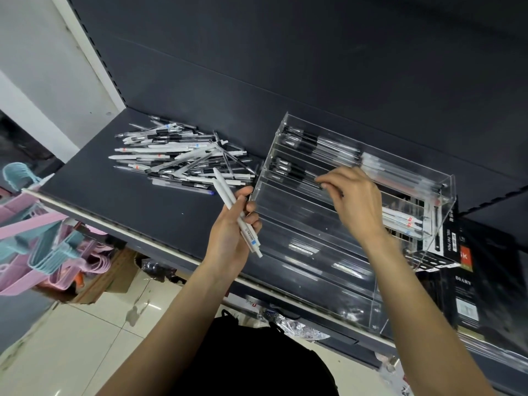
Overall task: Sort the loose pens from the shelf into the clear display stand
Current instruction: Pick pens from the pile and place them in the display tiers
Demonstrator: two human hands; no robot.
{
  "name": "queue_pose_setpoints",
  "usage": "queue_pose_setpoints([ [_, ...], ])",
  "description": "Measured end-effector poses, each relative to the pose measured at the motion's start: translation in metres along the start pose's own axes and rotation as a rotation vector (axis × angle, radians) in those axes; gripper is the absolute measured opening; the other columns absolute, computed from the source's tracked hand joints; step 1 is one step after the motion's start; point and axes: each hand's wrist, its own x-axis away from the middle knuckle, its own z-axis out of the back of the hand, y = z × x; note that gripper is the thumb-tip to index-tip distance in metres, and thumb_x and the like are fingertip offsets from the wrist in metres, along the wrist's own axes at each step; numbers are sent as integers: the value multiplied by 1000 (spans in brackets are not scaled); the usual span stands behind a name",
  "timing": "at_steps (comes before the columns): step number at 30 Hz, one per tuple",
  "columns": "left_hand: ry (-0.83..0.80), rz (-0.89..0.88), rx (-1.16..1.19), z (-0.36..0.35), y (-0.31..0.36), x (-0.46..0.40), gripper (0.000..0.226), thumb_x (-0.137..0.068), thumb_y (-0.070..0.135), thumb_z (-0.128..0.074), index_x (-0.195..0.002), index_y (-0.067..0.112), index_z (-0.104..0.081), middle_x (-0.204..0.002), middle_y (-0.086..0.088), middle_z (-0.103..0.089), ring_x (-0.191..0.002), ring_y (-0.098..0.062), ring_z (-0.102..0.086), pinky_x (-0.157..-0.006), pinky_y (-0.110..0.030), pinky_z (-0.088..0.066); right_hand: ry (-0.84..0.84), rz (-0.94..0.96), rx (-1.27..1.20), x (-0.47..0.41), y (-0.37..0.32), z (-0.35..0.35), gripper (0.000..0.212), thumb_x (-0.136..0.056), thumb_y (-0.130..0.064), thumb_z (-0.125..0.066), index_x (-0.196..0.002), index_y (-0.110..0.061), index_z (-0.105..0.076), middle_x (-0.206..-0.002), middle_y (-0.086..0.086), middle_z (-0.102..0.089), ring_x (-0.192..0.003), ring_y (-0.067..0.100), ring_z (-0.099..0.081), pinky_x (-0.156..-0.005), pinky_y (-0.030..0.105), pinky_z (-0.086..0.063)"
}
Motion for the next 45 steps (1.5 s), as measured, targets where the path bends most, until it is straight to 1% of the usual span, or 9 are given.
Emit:
queue_pose_setpoints([
  [10,-69,-15,12,-13,0,4,31,-102,26,-37,-123,22,-59,-117,2,-67,-114,-13,-61,-93,-28,-48,-31,-93,-183,-8,-53,12,16,-92,-19,-58,-102,-19,-70,-96,-4,-67,-88,14,-61,-76,27,-50],
  [14,-172,-13,30,-22,-5,8,34,-103,26,-31,-124,19,-56,-115,2,-66,-107,-14,-63,-85,-29,-53,-270,-236,-401,18,-102,12,20,-88,-33,-62,-105,-24,-63,-94,-11,-68,-81,1,-63,-74,18,-52],
  [19,-208,-4,-251,-27,-21,12,37,-99,34,-34,-129,27,-53,-116,7,-65,-96,-9,-65,-84,-26,-53,-220,-457,-648,45,-104,13,14,-86,-19,-66,-99,-18,-67,-83,-14,-66,-75,0,-62,-71,14,-50],
  [22,-247,-15,-764,-26,-31,16,39,-97,48,-28,-131,47,-46,-122,8,-60,-114,-9,-58,-97,-28,-46,-84,-489,-455,65,-80,27,11,-84,-15,-69,-94,-17,-69,-79,-10,-65,-66,0,-56,-63,15,-47],
  [24,-291,17,-910,-26,-33,19,41,-95,52,-24,-127,47,-50,-124,-1,-53,-98,-8,-61,-86,-27,-48,34,-483,-174,77,-52,46,10,-85,-17,-68,-94,-18,-69,-82,-8,-64,-67,1,-54,-61,19,-47],
  [25,-333,42,-894,-26,-33,19,42,-95,51,-27,-124,42,-56,-76,1,-55,-73,-6,-60,-70,-28,-47,87,-476,-32,81,-37,57,9,-86,-17,-67,-95,-17,-68,-84,-5,-65,-70,7,-56,-60,23,-48],
  [26,-367,70,-873,-28,-34,18,42,-95,50,-31,-121,36,-61,-67,9,-27,-56,-6,-47,-58,-24,-43,131,-465,91,82,-23,68,8,-87,-16,-66,-95,-16,-68,-87,-1,-66,-75,14,-58,-61,26,-47],
  [28,-394,114,-865,-29,-38,14,40,-94,44,-39,-114,24,-67,-56,7,-34,-53,-7,-39,-56,-19,-40,187,-421,270,79,5,83,8,-86,-13,-65,-93,-12,-69,-90,3,-67,-82,26,-60,-62,29,-46],
  [45,-243,32,-708,-52,-60,2,14,-86,9,-64,-99,8,-60,-77,4,-71,-79,-12,-69,-77,-22,-56,-216,-127,594,53,76,67,32,-50,14,-73,-66,-13,-64,-66,1,-62,-56,24,-61,-42,22,-42],
])
